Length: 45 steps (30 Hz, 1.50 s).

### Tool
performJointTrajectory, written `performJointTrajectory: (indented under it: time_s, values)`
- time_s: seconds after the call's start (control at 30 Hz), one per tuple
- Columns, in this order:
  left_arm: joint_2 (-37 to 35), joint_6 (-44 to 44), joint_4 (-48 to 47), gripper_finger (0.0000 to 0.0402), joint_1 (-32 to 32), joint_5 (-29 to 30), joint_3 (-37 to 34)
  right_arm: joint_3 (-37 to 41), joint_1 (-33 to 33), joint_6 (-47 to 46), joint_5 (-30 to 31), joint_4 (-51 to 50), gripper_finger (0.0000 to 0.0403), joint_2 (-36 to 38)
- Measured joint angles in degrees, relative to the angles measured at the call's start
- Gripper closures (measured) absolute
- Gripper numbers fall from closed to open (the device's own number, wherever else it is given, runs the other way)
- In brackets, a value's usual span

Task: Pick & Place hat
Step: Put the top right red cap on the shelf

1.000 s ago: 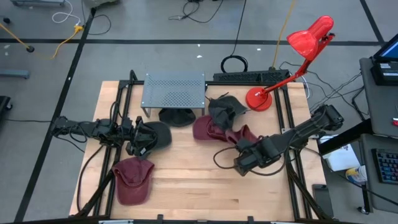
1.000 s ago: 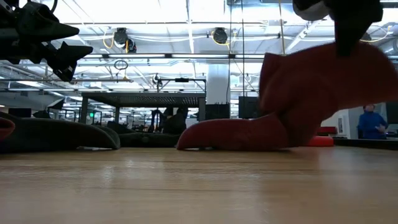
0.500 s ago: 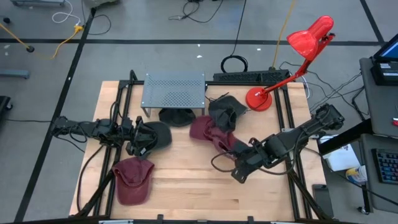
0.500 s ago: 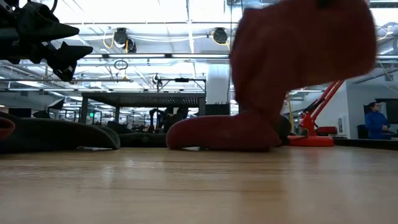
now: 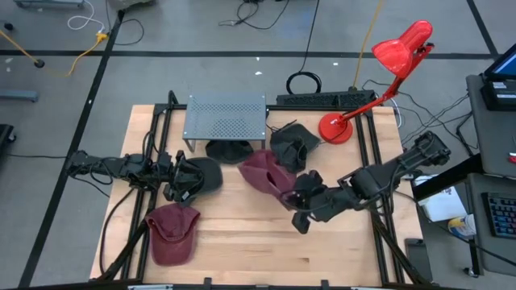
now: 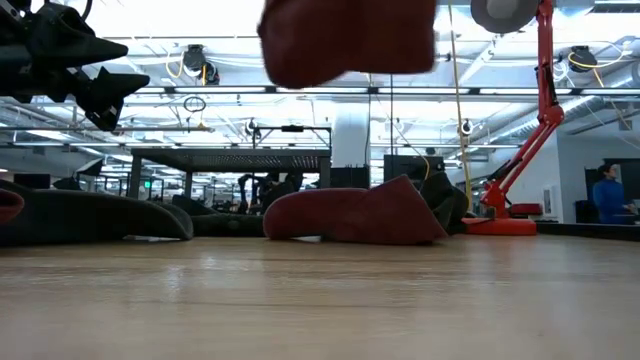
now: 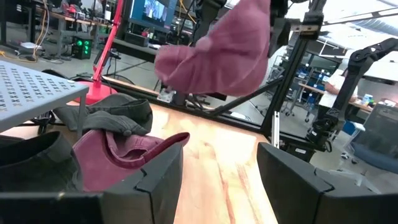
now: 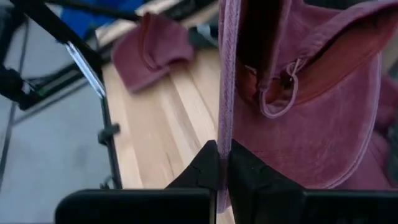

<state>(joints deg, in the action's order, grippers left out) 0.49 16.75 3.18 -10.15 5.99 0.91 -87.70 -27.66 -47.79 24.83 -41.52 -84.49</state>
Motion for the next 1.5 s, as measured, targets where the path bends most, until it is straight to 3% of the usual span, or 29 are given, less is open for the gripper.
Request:
performJointTrajectory:
  time_s: [0.33, 0.5, 1.13, 1.3, 1.5]
  values:
    - [0.0, 0.0, 0.0, 0.019, 0.0, 0.0, 0.0, 0.0, 4.4, 5.5, 2.0, 13.7, 0.0395, 0.0]
    - [0.0, 0.0, 0.0, 0.019, 0.0, 0.0, 0.0, 0.0, 6.3, 7.1, -3.7, 18.0, 0.0394, 0.0]
    - [0.0, 2.9, 2.8, 0.019, 0.0, -0.7, 0.1, 0.0, 11.4, 9.5, -10.7, 20.4, 0.0393, 0.0]
    - [1.2, 2.8, 2.5, 0.019, 0.0, -1.3, 3.6, 0.0, 12.3, 9.7, -13.1, 20.2, 0.0392, 0.0]
    - [8.4, -1.8, 0.9, 0.019, 0.0, -0.1, 11.8, 0.0, 12.7, 9.6, -14.7, 20.2, 0.0392, 0.0]
